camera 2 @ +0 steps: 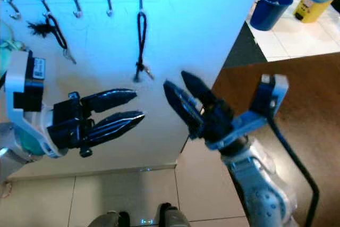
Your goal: Hang keys on a hook
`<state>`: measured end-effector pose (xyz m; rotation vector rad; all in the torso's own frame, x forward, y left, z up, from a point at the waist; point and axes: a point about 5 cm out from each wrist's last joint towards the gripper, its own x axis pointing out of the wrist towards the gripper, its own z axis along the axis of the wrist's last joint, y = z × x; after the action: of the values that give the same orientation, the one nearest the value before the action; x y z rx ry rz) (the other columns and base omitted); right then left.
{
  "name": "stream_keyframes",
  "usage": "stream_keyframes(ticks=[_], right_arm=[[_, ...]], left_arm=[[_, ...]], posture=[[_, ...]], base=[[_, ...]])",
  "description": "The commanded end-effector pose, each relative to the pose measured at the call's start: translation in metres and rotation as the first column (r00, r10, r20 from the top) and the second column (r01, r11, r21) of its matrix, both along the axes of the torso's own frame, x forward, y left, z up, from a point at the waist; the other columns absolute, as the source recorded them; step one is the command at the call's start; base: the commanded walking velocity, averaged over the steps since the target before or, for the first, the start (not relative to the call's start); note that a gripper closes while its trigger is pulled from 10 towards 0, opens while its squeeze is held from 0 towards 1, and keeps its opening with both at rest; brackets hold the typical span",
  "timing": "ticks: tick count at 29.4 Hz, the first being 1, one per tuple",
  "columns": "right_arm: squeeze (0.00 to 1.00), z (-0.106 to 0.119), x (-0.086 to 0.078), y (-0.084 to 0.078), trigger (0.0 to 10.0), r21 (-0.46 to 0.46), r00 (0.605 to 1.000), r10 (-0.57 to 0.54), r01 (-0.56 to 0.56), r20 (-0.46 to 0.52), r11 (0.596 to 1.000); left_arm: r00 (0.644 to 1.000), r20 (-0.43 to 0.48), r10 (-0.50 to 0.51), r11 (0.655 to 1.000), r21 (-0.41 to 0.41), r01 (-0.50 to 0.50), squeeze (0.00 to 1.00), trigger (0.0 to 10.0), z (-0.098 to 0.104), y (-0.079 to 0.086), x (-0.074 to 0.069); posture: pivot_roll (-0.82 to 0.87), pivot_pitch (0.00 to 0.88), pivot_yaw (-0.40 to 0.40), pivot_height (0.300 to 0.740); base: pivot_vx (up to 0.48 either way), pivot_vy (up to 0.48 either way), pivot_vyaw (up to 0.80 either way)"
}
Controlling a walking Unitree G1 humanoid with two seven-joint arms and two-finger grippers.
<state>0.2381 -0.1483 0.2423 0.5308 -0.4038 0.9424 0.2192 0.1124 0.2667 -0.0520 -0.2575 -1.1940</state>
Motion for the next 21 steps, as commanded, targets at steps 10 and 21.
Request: stream_keyframes(ticks=[10, 21], right_arm=[[0.00, -0.040, -0.008, 0.021, 10.0, -0.291, 0.997, 0.033, -0.054, -0.077, 0.955], [0.00, -0.057, 0.019, 0.038, 10.0, -0.438, 0.970, -0.245, 0.218, -0.004, 0.872]], left_arm=[[0.998, -0.015, 0.063, 0.998, 0.025, -0.062, 0.00, 10.0, -0.011, 0.000, 0.008], [0.858, -0.126, 0.497, 0.866, 0.121, -0.484, 0.00, 10.0, -0.065, 0.016, 0.038]], posture=[[-0.02, 0.126, 0.073, 0.740], [-0.07, 0.137, 0.037, 0.740]], base=[[0.000, 0.000, 0.00], [0.000, 0.000, 0.00]])
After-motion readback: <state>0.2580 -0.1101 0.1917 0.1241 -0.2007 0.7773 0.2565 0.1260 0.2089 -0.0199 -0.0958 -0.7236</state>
